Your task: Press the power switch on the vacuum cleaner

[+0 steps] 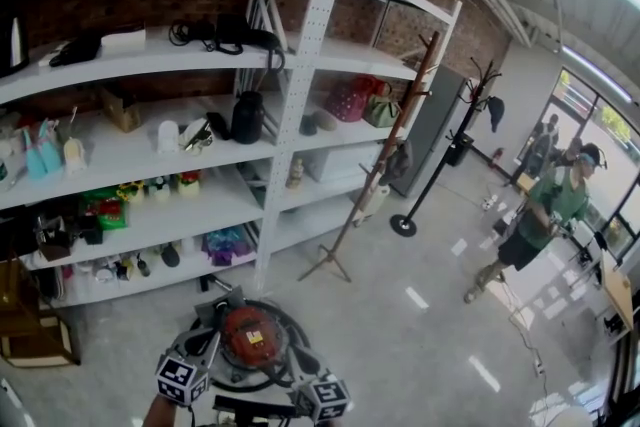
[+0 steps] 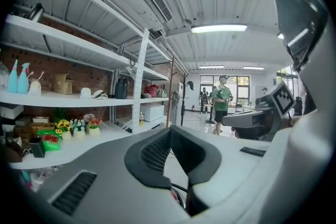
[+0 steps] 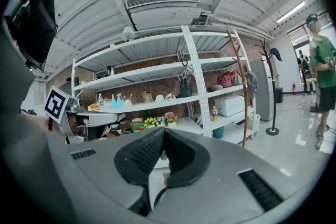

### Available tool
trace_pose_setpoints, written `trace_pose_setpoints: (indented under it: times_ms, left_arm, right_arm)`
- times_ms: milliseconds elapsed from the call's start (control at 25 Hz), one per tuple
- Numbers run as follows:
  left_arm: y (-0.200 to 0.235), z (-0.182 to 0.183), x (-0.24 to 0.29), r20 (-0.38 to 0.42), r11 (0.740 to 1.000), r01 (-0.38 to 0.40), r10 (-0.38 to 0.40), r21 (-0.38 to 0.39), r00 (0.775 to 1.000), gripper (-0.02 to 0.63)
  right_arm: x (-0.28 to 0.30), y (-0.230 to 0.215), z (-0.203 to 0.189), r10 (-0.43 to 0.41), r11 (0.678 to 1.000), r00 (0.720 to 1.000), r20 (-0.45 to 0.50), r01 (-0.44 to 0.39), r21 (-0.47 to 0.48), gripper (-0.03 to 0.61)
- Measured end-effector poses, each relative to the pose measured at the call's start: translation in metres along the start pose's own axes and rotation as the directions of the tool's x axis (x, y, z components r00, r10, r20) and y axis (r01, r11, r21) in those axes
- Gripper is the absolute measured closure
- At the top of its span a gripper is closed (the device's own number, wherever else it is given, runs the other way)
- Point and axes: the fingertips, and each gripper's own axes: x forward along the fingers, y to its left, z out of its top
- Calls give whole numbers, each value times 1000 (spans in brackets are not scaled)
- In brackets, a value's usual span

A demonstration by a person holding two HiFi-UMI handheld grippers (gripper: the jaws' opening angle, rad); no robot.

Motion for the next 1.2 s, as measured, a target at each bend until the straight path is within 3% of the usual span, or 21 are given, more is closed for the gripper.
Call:
trace_pose_setpoints:
  times_ms: [1200]
  left_arm:
    - [-11, 16, 16, 29, 1000, 7, -8, 22, 1000, 604]
  right_arm:
    - [6, -17, 11, 2, 1000, 1000, 12, -2, 1, 568]
